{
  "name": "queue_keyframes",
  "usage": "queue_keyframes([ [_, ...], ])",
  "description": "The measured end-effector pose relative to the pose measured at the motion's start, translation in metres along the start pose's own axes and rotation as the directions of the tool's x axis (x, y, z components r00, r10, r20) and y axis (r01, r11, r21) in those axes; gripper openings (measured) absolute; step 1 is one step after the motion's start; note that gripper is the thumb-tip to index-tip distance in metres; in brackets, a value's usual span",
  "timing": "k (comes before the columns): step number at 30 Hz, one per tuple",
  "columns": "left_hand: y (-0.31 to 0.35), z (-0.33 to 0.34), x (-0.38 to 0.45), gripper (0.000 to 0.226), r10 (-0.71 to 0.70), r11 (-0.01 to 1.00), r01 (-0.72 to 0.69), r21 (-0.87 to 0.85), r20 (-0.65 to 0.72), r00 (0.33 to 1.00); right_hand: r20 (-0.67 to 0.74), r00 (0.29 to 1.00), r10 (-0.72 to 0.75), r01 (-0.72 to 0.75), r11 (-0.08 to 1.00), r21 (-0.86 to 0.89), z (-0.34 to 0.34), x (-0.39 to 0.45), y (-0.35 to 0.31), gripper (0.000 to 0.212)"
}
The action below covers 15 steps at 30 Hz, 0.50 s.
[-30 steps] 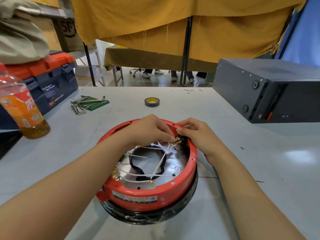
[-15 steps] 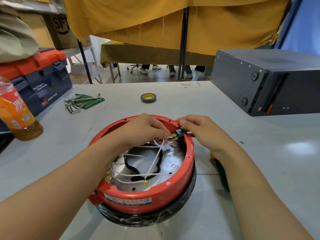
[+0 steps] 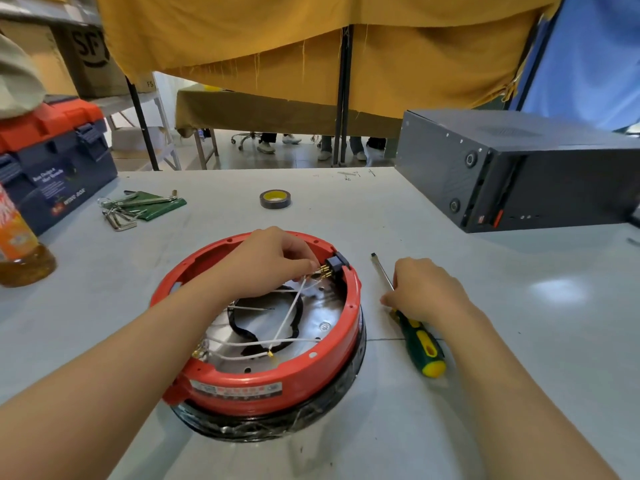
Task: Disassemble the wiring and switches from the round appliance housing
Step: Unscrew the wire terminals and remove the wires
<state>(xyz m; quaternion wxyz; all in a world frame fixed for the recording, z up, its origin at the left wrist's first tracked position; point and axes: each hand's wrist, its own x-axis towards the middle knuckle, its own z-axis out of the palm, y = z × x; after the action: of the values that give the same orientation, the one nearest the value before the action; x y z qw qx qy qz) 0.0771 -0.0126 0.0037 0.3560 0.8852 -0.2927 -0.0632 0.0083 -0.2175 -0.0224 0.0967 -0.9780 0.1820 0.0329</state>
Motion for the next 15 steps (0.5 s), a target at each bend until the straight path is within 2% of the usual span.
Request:
queue_keyframes([
  [2,0.001,0.000,-0.001,0.011,0.026,1.000,-0.026,0.011,-0.023,0.999,-0.031,0.999,-0.010,0.010,1.000,0.019,0.002,-0.001,0.001,0.018],
  [4,0.002,0.000,-0.002,0.012,0.044,0.999,-0.043,0.009,-0.051,0.998,-0.057,0.998,-0.024,0.031,0.993,0.111,0.000,-0.001,0.004,0.023],
  [6,0.003,-0.001,-0.002,0.011,0.067,0.998,-0.065,0.022,-0.086,0.994,-0.094,0.995,-0.038,0.070,0.926,0.370,-0.005,-0.001,0.007,0.021],
  [8,0.005,-0.003,-0.002,0.011,0.125,0.991,-0.118,0.055,-0.138,0.983,-0.108,0.992,-0.058,0.118,0.687,0.717,-0.014,-0.006,0.007,0.014],
  [10,0.008,-0.004,-0.002,0.021,0.229,0.972,-0.214,0.095,-0.190,0.955,-0.101,0.987,-0.128,0.148,0.447,0.882,-0.025,-0.011,0.005,0.012],
  [11,0.009,-0.005,-0.003,0.029,0.293,0.953,-0.269,0.136,-0.201,0.935,-0.090,0.980,-0.179,0.152,0.371,0.916,-0.030,-0.013,0.003,0.012],
  [13,0.013,-0.006,-0.003,0.039,0.406,0.897,-0.350,0.271,-0.188,0.895,-0.056,0.954,-0.294,0.144,0.286,0.947,-0.039,-0.018,-0.004,0.011],
  [15,0.015,-0.007,-0.002,0.037,0.477,0.842,-0.390,0.372,-0.178,0.860,-0.029,0.922,-0.386,0.120,0.213,0.970,-0.045,-0.020,-0.010,0.009],
])
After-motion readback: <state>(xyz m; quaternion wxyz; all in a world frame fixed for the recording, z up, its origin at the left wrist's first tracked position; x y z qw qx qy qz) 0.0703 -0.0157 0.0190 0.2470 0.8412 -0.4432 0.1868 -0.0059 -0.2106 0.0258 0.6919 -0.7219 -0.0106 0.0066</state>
